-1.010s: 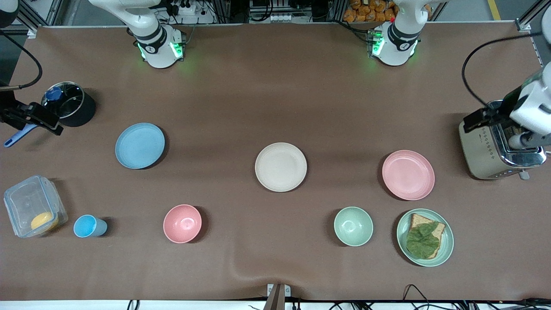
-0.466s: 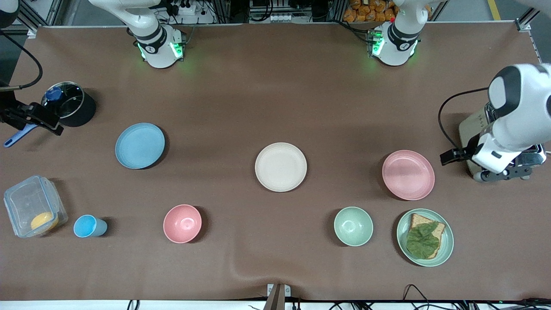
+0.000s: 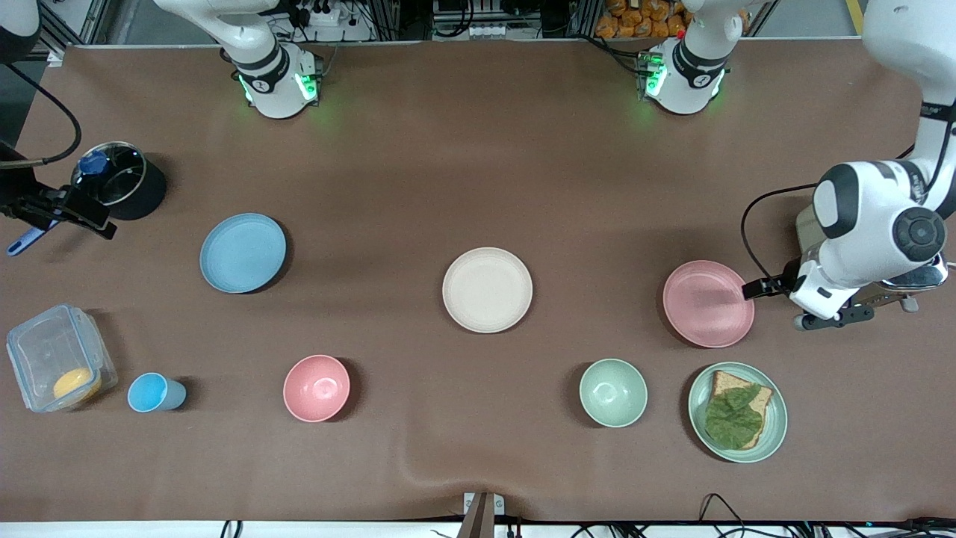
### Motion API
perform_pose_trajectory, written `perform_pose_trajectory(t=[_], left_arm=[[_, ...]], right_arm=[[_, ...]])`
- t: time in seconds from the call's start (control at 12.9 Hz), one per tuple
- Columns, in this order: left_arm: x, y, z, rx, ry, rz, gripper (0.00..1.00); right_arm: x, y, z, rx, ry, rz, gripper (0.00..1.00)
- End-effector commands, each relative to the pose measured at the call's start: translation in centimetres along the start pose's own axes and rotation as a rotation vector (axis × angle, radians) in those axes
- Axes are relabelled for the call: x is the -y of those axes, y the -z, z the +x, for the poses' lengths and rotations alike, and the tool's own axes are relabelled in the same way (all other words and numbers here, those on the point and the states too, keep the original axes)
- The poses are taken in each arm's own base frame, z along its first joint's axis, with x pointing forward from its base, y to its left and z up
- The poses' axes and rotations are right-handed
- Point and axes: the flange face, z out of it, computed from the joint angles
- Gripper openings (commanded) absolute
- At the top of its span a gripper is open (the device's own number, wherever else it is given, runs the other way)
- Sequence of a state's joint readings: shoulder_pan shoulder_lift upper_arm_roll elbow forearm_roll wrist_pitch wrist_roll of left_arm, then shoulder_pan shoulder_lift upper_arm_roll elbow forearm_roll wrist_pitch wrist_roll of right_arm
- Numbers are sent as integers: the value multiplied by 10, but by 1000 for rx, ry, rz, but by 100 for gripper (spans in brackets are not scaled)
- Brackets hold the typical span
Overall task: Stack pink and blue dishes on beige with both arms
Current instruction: 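Reach the left gripper to the pink plate rim and grasp it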
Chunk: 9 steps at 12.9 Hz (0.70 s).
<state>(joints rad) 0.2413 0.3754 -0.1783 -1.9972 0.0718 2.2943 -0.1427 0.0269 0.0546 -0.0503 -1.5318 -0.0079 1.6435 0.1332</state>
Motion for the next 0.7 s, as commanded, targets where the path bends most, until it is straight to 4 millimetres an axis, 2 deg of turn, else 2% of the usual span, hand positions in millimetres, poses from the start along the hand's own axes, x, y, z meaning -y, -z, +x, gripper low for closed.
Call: perform_pose_trajectory(t=[0.0,0.31,0.62], left_arm=[[10,-21,1,13,-4,3,100],[10,-56,1,51,-1,-5,99],[12,-65,1,56,4,-8,91]], right_arm=[[2,2,-1,4,10,14,100],[2,2,-1,5,8,13,100],[3,1,-1,7,11,13,100]])
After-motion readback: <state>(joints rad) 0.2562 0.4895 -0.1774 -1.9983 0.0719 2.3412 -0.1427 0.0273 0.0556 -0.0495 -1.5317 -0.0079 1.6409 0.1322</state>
